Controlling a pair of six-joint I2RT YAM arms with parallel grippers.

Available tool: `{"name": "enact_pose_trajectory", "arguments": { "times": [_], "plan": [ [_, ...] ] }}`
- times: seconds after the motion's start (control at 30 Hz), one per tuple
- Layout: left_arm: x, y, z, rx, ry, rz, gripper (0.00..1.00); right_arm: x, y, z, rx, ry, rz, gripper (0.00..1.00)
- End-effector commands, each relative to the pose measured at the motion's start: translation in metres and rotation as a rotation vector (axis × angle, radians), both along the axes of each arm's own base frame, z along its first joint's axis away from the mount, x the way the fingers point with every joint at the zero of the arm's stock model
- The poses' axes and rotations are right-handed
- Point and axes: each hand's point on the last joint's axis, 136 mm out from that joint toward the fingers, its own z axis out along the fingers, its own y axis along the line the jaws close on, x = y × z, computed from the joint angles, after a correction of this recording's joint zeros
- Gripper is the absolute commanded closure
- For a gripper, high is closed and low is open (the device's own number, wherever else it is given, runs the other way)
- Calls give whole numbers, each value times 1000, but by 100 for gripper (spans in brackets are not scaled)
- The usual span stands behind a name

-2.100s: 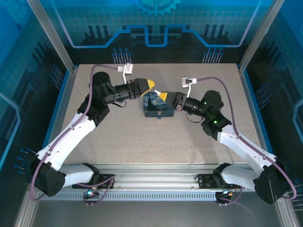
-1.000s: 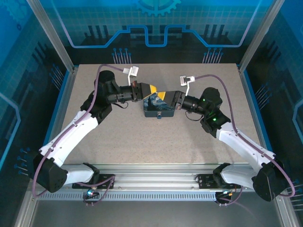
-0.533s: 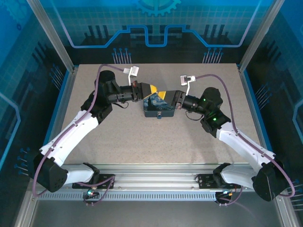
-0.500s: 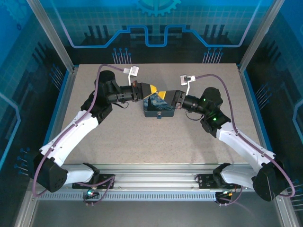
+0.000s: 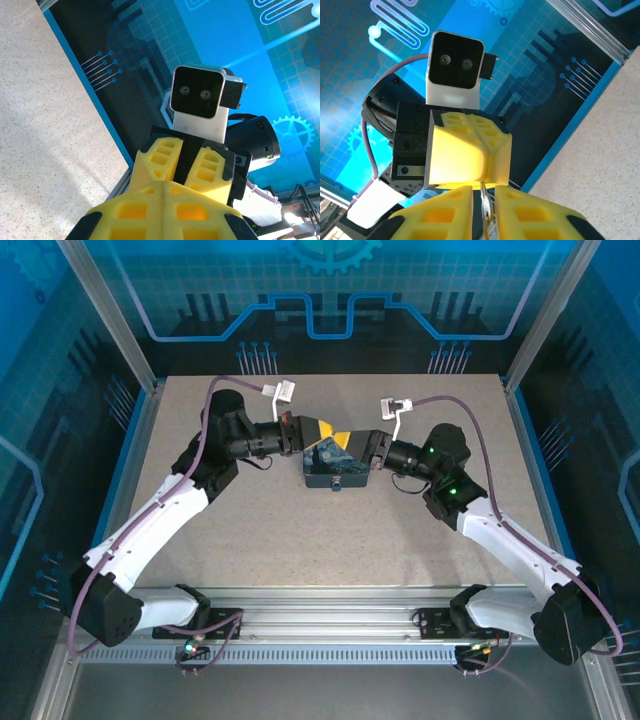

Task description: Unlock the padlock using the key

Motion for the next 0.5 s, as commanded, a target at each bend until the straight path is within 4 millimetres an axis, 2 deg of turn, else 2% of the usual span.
{"name": "enact_pose_trajectory", "arguments": {
  "times": [0.0, 0.1, 0.33, 0.47],
  "plan": [
    [-8, 4, 17, -22, -52, 10, 100, -6, 3, 11, 8, -28, 22, 81],
    [-8, 6, 18, -23, -54, 23, 100, -6, 2, 11, 7, -28, 22, 81],
    [-7, 8, 19, -24, -57, 35, 100, -9, 2, 11, -1, -35, 33, 100],
    [-6, 8, 19, -25, -57, 39, 100, -10, -1, 13, -3, -50, 23, 100]
  ]
}}
